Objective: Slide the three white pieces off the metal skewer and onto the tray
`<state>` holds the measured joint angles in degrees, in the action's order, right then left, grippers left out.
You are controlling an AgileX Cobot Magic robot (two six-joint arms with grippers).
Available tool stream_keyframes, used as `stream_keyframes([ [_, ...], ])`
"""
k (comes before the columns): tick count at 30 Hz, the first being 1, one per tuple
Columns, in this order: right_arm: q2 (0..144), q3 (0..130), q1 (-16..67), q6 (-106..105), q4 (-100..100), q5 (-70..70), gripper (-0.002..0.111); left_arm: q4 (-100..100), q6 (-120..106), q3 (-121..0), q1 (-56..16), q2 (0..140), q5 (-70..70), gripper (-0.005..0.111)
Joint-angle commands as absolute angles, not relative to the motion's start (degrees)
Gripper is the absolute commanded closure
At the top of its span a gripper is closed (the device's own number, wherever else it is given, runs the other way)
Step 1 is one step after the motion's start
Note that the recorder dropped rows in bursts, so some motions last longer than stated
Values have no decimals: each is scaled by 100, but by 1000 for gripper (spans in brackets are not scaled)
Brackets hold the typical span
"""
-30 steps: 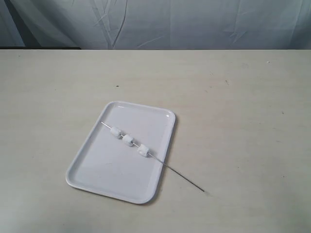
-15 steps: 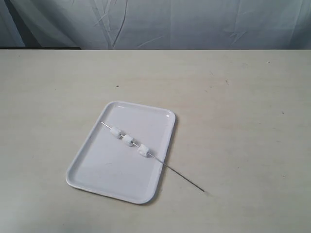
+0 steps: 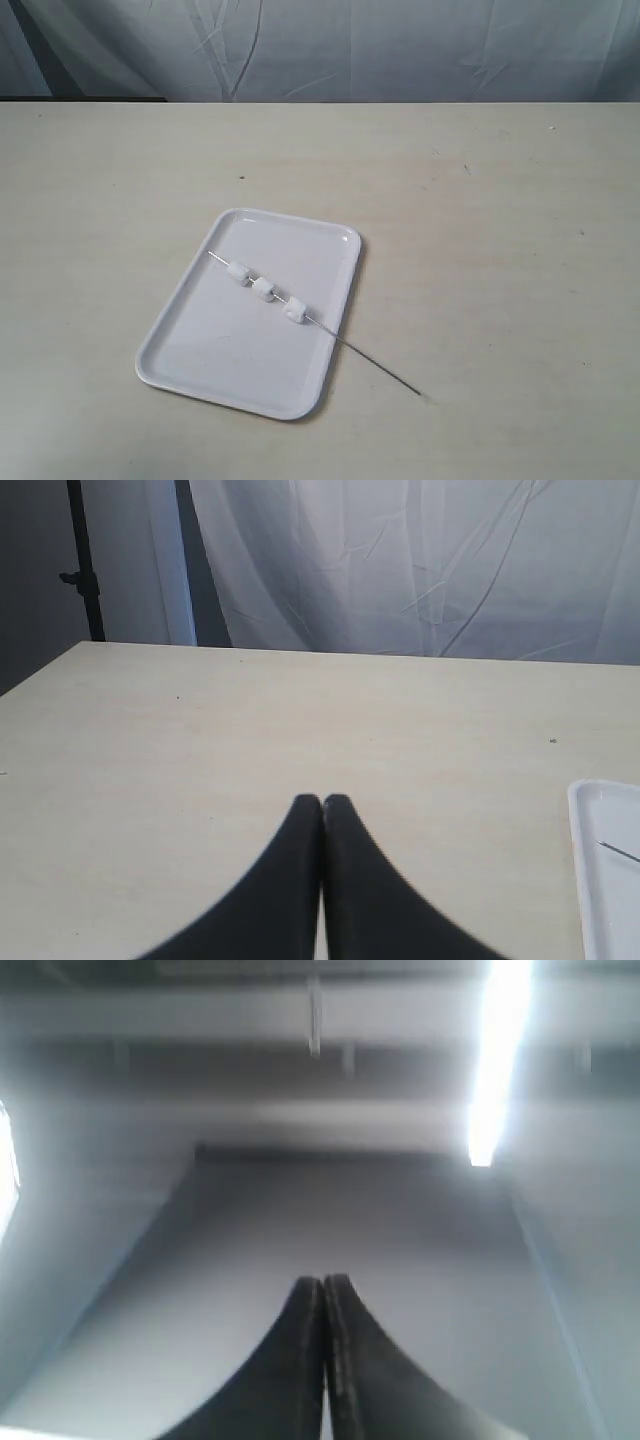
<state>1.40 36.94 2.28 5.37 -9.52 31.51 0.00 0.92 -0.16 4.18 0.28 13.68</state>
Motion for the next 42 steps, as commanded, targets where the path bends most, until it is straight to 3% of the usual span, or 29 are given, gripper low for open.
stream_keyframes([
  [1,955,5121,382,1031,-751,-1563,109,-38,101,0,444,0,1375,107],
  [5,1830,5827,619,1071,-299,-3729,109,-38,101,0,444,0,1375,107],
  [9,2329,5879,660,1071,-277,-4192,109,-38,101,0,444,0,1375,107],
  [26,2486,5879,660,1072,609,-3740,109,-38,101,0,444,0,1375,107],
  [30,2636,5879,683,-155,609,-3281,109,-38,101,0,444,0,1375,107],
  [34,3719,5879,945,-925,203,-3552,109,-38,101,0,444,0,1375,107],
  [40,6484,6047,1528,-653,-697,-5254,109,-38,101,0,444,0,1375,107],
  [42,7309,6148,1832,-516,-461,-5459,103,-38,101,0,444,0,1375,107],
])
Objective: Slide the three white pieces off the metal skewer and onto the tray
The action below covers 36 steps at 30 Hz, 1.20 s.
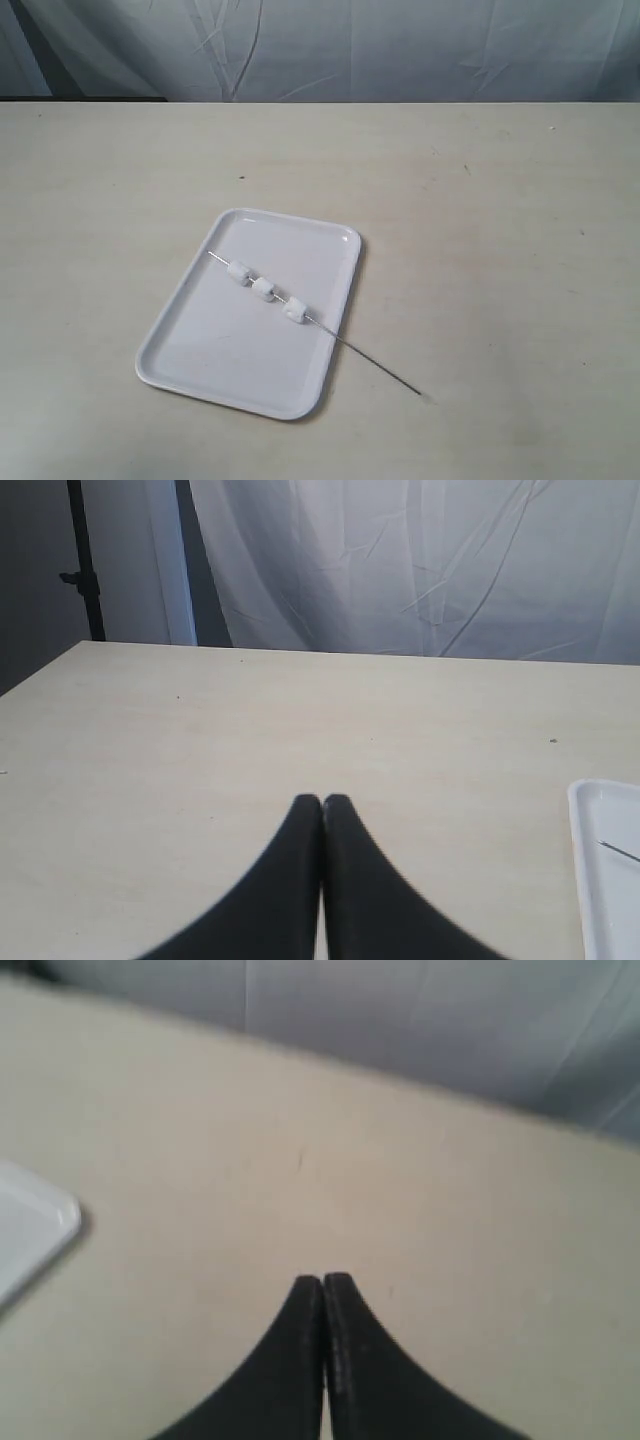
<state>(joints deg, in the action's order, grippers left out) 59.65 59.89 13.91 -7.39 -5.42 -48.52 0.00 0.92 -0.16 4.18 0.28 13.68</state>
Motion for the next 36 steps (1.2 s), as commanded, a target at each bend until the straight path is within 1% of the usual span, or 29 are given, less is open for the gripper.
stream_keyframes([
  [1,7665,6193,1979,-516,-319,-5515,96,-38,101,0,444,0,1375,107],
  [3,8226,6194,2205,-527,-226,-5515,76,-38,101,0,444,0,1375,107],
  [4,8569,6194,2335,-573,-209,-5545,57,-38,101,0,444,0,1375,107],
  [6,8970,6194,2481,-601,-199,-5539,30,-38,101,0,444,0,1375,107],
  [7,9239,6194,2567,-619,-146,-5523,15,-38,101,0,444,0,1375,107],
  [8,9400,6194,2629,-738,0,-5490,9,-38,101,0,444,0,1375,107],
  [9,9582,6194,2710,-860,102,-5460,6,-38,101,0,444,0,1375,107],
  [10,9742,6194,2803,-1035,302,-5379,7,-38,101,0,444,0,1375,107],
  [12,9978,6194,2991,-1239,626,-5210,13,-38,101,0,444,0,1375,107],
  [15,10244,6194,3344,-1586,915,-4859,29,-38,101,0,444,0,1375,107],
  [17,10357,6194,3540,-1837,1115,-4694,36,-38,101,0,444,0,1375,107],
  [22,10639,6194,4009,-2145,1382,-4309,35,-38,101,0,444,0,1375,107],
  [26,10956,6194,4140,-2155,1331,-4243,35,-38,101,0,444,0,1375,107],
  [31,11375,6194,4178,-2143,1381,-4243,42,-38,101,0,444,0,1375,107],
  [33,11527,6194,4178,-2143,1420,-4267,49,0,103,0,444,0,1365,107],
  [36,11671,6194,4178,-2143,1507,-4381,69,0,103,0,444,0,1365,107],
])
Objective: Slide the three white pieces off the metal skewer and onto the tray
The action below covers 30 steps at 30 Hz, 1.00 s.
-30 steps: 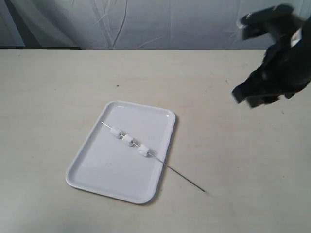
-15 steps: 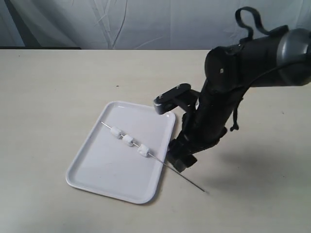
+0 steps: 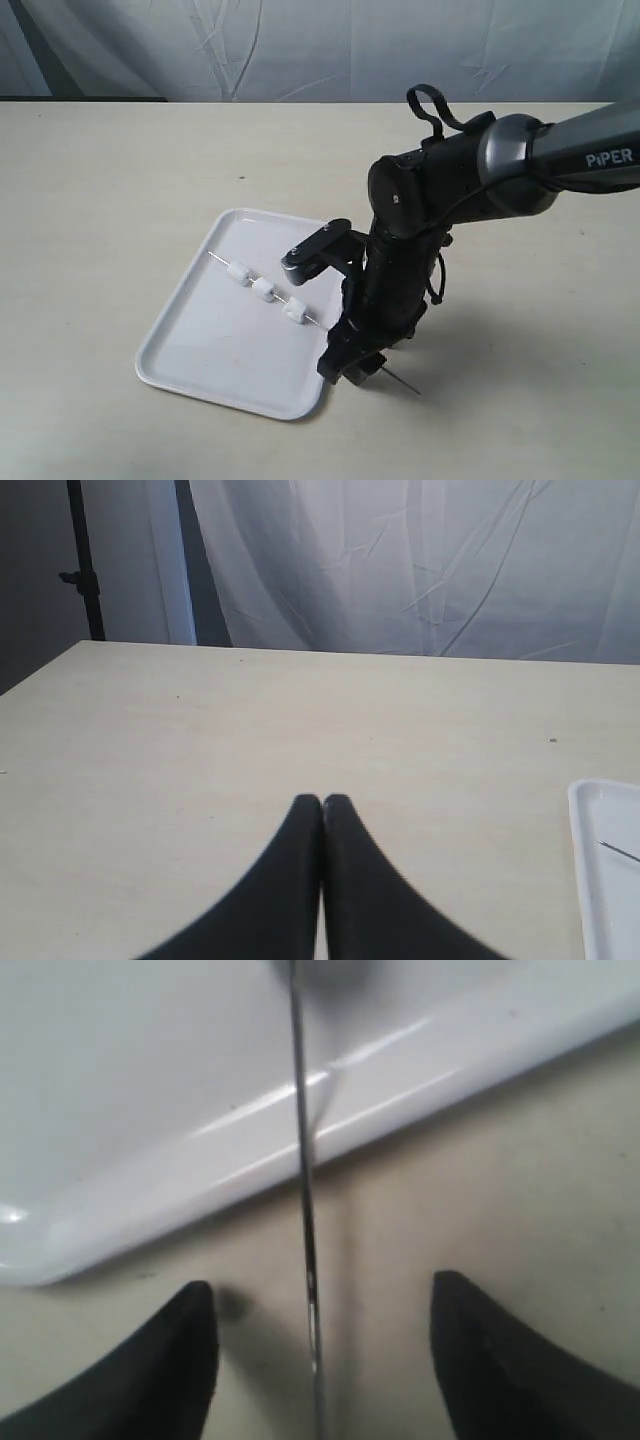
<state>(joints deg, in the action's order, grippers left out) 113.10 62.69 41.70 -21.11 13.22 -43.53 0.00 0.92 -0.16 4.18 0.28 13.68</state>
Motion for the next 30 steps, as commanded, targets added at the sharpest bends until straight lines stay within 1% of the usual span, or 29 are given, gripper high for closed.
stream_keyframes([
  [1,11693,6194,4178,-2143,1507,-4461,77,0,103,0,444,0,1365,107],
  [2,11720,6194,4178,-2143,1507,-4545,85,0,103,0,444,0,1365,107],
  [3,11746,6194,4178,-2143,1507,-4714,99,0,103,0,444,0,1365,107],
  [4,11757,6194,4178,-2143,1507,-4774,106,0,103,0,444,0,1365,107],
  [5,11757,6194,4178,-2108,1507,-4861,109,0,103,0,444,0,1365,107],
  [10,11642,6194,4178,-2047,1468,-5191,109,0,103,0,444,0,1365,107],
  [13,11209,6194,4178,-2047,1351,-5235,109,0,103,0,444,0,1365,107],
  [17,10591,6203,4178,-2039,1223,-6141,109,162,0,0,444,0,1299,107],
  [18,10385,6203,4178,-1992,1179,-6332,109,863,-264,0,444,0,1037,107],
  [19,10183,6203,4178,-1992,1164,-6347,109,1137,-206,0,444,0,401,107],
  [20,9953,6263,4178,-1976,1111,-6347,109,730,211,0,429,0,-364,107],
  [22,9722,6397,4178,-1935,1075,-6375,109,-293,1396,0,431,0,-1445,107],
  [24,9524,6609,4178,-1922,1075,-6499,109,-529,2155,0,431,0,-2540,107],
  [25,9418,6716,4178,-1842,1075,-6624,109,-302,2184,-34,431,0,-2883,107],
  [26,9321,6816,4178,-1762,1075,-6723,109,165,2239,-234,431,0,-2884,107],
  [28,9165,6989,4178,-1674,1075,-6849,109,1873,2892,-981,431,0,-2177,107],
  [30,9023,7123,4178,-1655,1075,-6879,109,3511,4763,-1848,431,0,-1144,107],
])
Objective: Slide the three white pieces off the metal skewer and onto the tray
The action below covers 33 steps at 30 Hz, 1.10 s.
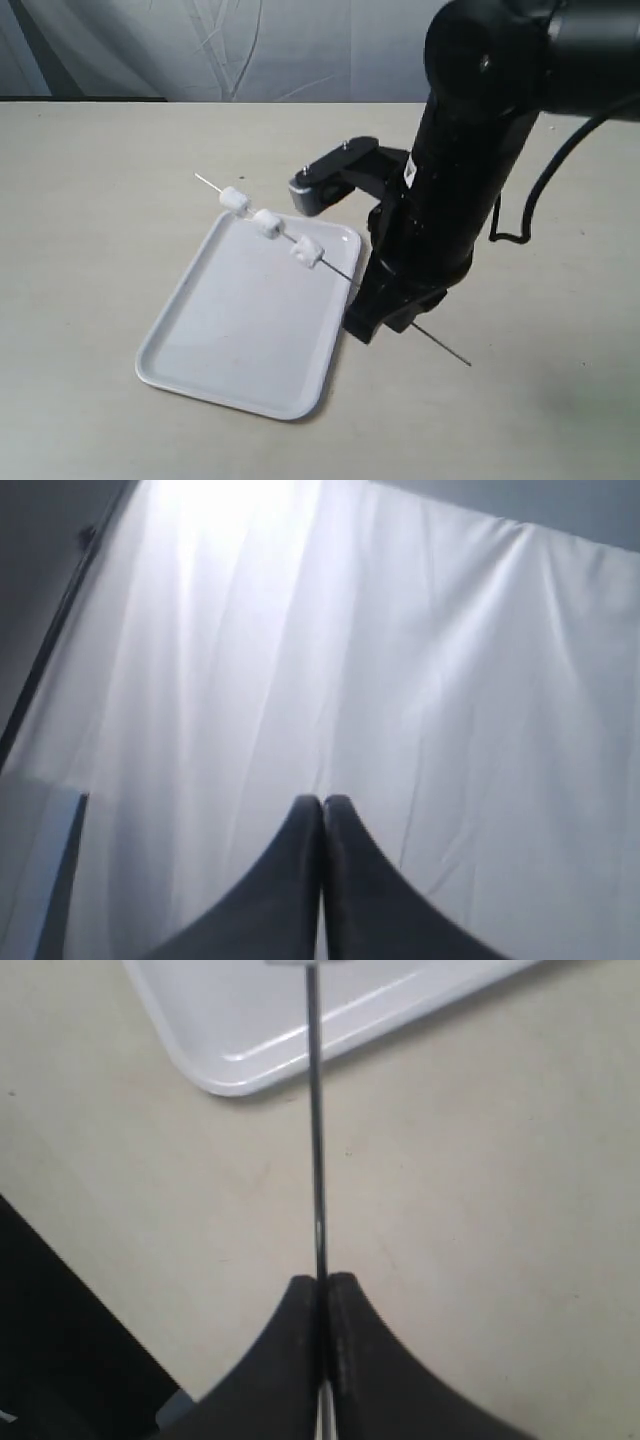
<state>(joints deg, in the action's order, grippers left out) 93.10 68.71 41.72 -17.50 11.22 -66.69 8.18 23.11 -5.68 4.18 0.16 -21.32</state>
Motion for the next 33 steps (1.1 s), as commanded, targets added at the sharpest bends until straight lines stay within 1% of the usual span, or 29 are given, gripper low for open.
stream_keyframes([
  [1,8963,7164,4178,-1655,1075,-6868,109,4573,6025,-2259,421,121,-458,107],
  [2,8923,7197,4178,-1651,1088,-6853,109,5465,6949,-2513,378,320,0,107],
  [3,8888,7228,4178,-1624,1101,-6877,109,6553,7879,-2751,284,551,80,107],
  [4,8876,7228,4178,-1587,1101,-6890,109,7068,8210,-2849,194,804,-78,107],
  [6,8849,7228,4178,-1575,1101,-6901,109,8195,8753,-2945,-24,1444,-1079,107],
  [7,8849,7228,4178,-1549,1101,-6901,109,8701,9015,-2973,-79,1780,-1344,107],
  [9,8849,7228,4178,-1467,1101,-6913,109,9995,9654,-3053,-106,2780,-1466,107],
  [12,8849,7228,4178,-1433,1217,-6996,109,9995,9946,-3128,-141,4141,-999,107],
  [15,8849,7228,4178,-1433,1375,-6996,109,9995,10082,-3143,-120,5317,-1114,107],
  [18,8849,7228,4178,-1433,1389,-6996,109,9995,10589,-3049,-120,6226,-648,107],
  [21,8849,7228,4178,-1433,1402,-6996,109,9995,10709,-2915,-120,6724,280,107],
  [23,8849,7228,4178,-1433,1402,-6996,109,9995,10612,-2819,-120,6813,870,107],
  [25,8849,7228,4178,-1433,1402,-6996,109,9460,10091,-2725,-120,6868,1446,107],
  [29,8849,7228,4178,-1433,1402,-6996,109,5912,7647,-2858,-120,6972,3188,107],
  [30,8849,7228,4178,-1433,1402,-6996,109,4893,6854,-2911,-120,6983,3265,107],
  [32,8849,7228,4178,-1433,1402,-6996,109,2709,4980,-2960,-129,6983,2838,107],
  [33,8849,7228,4178,-1433,1402,-6994,109,1117,3777,-2960,-142,6983,2666,107],
])
